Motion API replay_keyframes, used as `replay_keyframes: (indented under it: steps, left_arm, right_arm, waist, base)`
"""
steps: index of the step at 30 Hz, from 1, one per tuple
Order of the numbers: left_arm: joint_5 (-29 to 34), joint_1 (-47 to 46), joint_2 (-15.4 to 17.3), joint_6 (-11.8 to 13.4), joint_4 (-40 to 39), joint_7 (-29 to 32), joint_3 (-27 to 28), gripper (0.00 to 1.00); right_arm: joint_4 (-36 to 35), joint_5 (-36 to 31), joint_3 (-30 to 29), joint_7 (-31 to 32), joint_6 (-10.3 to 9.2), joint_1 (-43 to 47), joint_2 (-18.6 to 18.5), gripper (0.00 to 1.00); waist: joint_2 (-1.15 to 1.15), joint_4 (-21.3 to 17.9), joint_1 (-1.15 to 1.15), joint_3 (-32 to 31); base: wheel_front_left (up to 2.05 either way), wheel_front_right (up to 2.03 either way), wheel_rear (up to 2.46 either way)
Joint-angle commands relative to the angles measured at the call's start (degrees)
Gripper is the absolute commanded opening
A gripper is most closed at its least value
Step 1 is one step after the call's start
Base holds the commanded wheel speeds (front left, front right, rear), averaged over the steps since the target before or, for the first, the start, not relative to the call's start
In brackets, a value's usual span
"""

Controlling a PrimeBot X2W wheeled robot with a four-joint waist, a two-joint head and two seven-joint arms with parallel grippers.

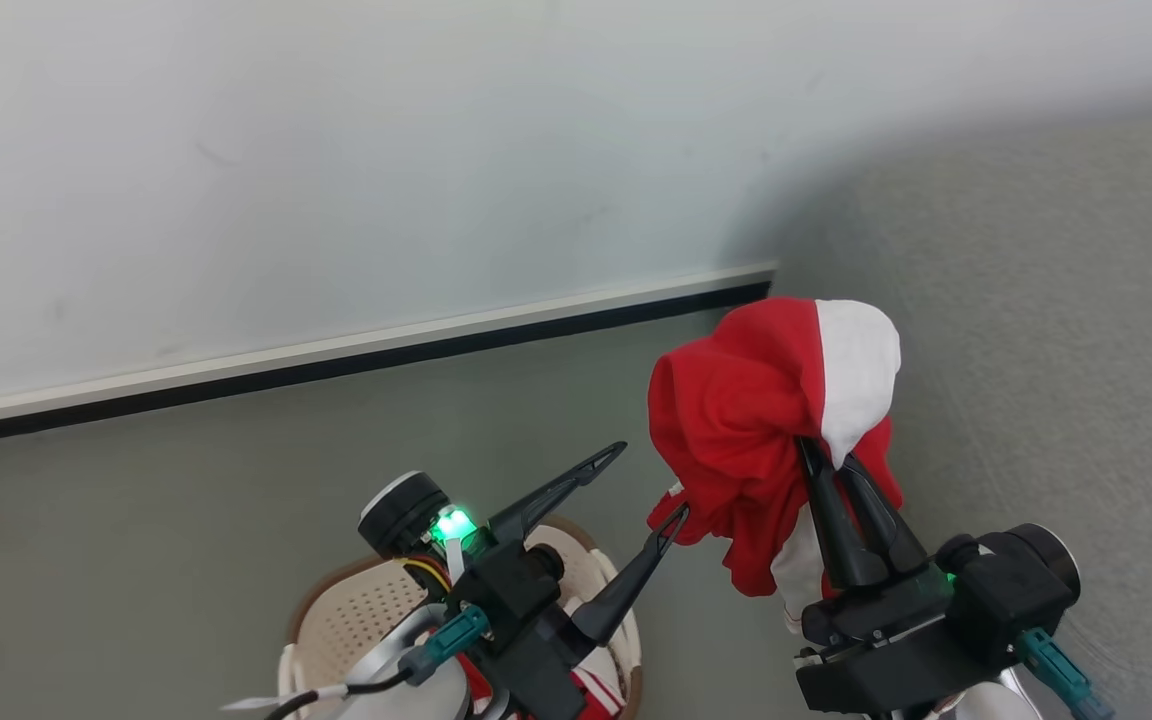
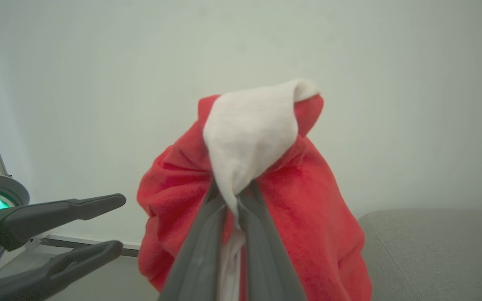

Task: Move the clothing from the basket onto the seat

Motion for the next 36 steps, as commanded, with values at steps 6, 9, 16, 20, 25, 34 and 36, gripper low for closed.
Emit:
replay_keyframes:
  steps: [6, 9, 16, 20, 25, 34, 36]
  left_arm:
    - [-0.06, -1.97, 1.06, -0.37, -0.35, 0.59, -0.70, 1.00]
    - [-0.25, -2.41, 1.23, -0.66, -0.31, 0.80, -1.35, 1.00]
    - [-1.27, -5.91, 0.34, -1.42, 0.81, 1.29, -5.06, 1.00]
    - [-2.27, -8.52, -0.43, -1.80, 2.24, 0.81, -7.64, 1.00]
    - [-3.94, -10.26, 0.07, -1.84, 3.66, 0.35, -9.66, 1.00]
    - [-5.83, -11.35, 2.52, -1.88, 2.72, 0.40, -10.82, 1.00]
    - [-6.16, -11.73, 3.19, -1.89, 2.34, 0.91, -11.08, 1.00]
  right_arm:
    - [-1.01, -0.10, -1.03, -0.09, -0.06, 0.40, 1.85, 0.00]
    - [-1.48, -0.28, -1.63, -0.09, -0.05, 0.48, 2.51, 0.00]
    - [-4.00, -1.21, -6.55, -0.09, -0.05, 2.26, 4.29, 0.00]
    - [-5.58, -1.77, -9.15, -0.09, -0.05, 3.79, 4.82, 0.00]
    - [-6.70, -2.35, -9.90, -0.09, -0.05, 4.87, 5.34, 0.00]
    - [-7.28, 0.41, -9.16, -0.09, -0.05, 4.26, 5.45, 0.00]
    - [-7.49, 1.46, -8.96, -0.09, -0.05, 3.70, 5.46, 0.00]
  waist:
    - [-0.01, -11.27, 0.00, 4.01]
    - [-0.01, -14.71, 0.00, 4.84]
    - [-0.01, -17.51, 0.00, 7.96]
    - [-0.01, -17.82, 0.00, 9.21]
    - [-0.01, -17.85, 0.00, 9.85]
    - [-0.01, -17.89, 0.00, 12.45]
    - [-0.01, -17.92, 0.00, 13.90]
  base:
    - [0.00, 0.00, 0.00]
    - [0.00, 0.00, 0.00]
    - [0.00, 0.00, 0.00]
    - [0.00, 0.00, 0.00]
    - [0.11, 0.11, 0.11]
    - [0.04, 0.04, 0.04]
    - [0.00, 0.00, 0.00]
